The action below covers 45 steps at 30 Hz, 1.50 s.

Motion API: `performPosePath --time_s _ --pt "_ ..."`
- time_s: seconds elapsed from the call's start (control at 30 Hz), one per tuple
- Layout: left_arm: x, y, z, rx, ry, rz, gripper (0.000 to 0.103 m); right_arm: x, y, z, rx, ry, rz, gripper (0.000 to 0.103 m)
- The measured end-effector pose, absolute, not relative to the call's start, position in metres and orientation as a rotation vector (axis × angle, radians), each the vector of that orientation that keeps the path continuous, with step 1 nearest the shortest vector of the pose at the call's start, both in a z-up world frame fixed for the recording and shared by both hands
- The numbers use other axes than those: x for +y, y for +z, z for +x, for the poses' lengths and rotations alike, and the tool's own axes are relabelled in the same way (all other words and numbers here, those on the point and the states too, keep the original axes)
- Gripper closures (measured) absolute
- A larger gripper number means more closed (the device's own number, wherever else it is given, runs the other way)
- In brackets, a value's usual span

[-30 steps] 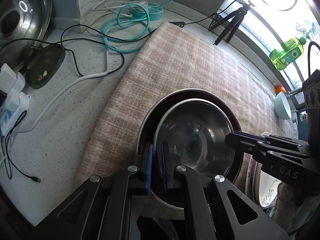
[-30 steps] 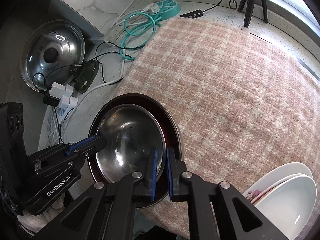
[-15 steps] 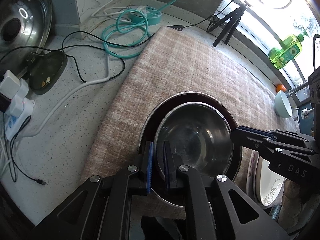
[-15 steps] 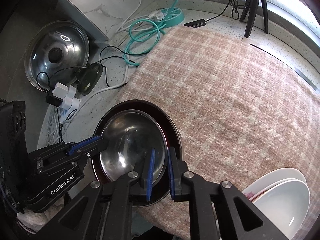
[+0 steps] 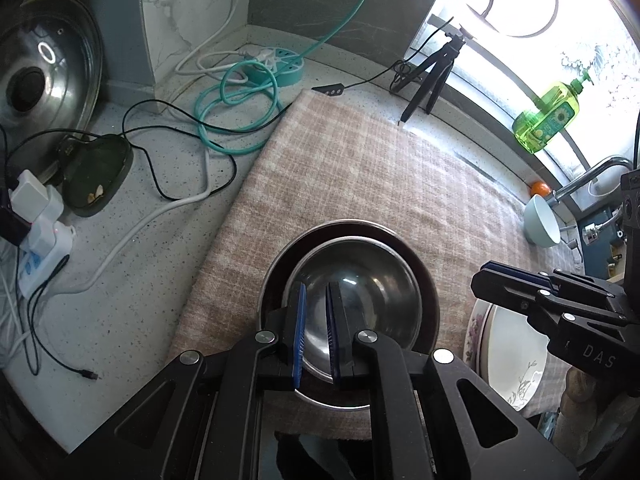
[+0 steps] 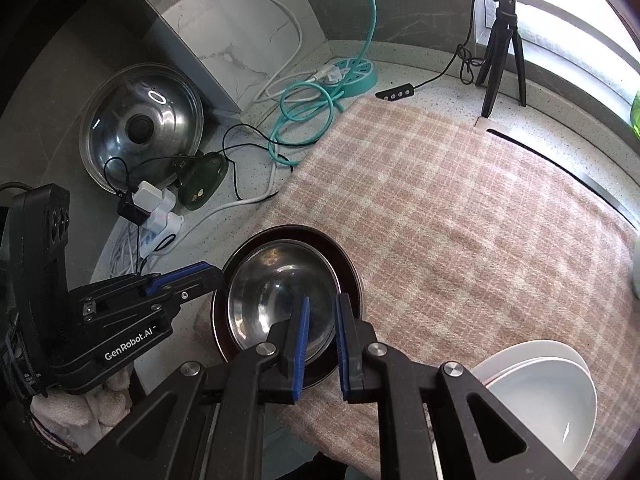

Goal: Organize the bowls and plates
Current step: 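Open both grippers and release the nested bowl's rim, then move both open grippers to the pale blue bowl beside the faucet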

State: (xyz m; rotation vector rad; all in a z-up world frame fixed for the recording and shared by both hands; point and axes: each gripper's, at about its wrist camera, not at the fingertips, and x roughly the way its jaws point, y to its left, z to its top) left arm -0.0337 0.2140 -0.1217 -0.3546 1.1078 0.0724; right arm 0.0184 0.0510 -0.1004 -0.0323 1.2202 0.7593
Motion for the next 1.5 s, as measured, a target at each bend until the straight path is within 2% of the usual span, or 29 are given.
performPosePath --time_s 0.37,0.73,0.93,1.03,1.27,1.5 --pt "0.178 -0.095 -0.021 1.041 -0.025 -0.346 0.094 -0.014 -0.071 0.015 1.080 0.667 0.030 0.091" --pt "0.119 -0.084 -0.002 1.038 -0.155 -0.309 0.094 -0.099 -0.052 0.013 1.026 0.547 0.058 0.091" --pt "0.080 -0.079 0.014 1.043 -0.227 -0.280 0.093 -0.162 -0.048 0.021 1.027 0.443 0.123 0.090" --pt "0.059 -0.076 0.024 1.044 -0.267 -0.268 0.091 -0.194 -0.048 0.027 1.017 0.390 0.152 0.085" --pt "0.005 -0.075 0.047 1.053 -0.343 -0.236 0.091 -0.257 -0.057 0.046 1.011 0.287 0.191 0.081" --pt "-0.045 -0.084 0.078 1.079 -0.380 -0.220 0.088 -0.306 -0.070 0.068 1.017 0.256 0.283 0.080"
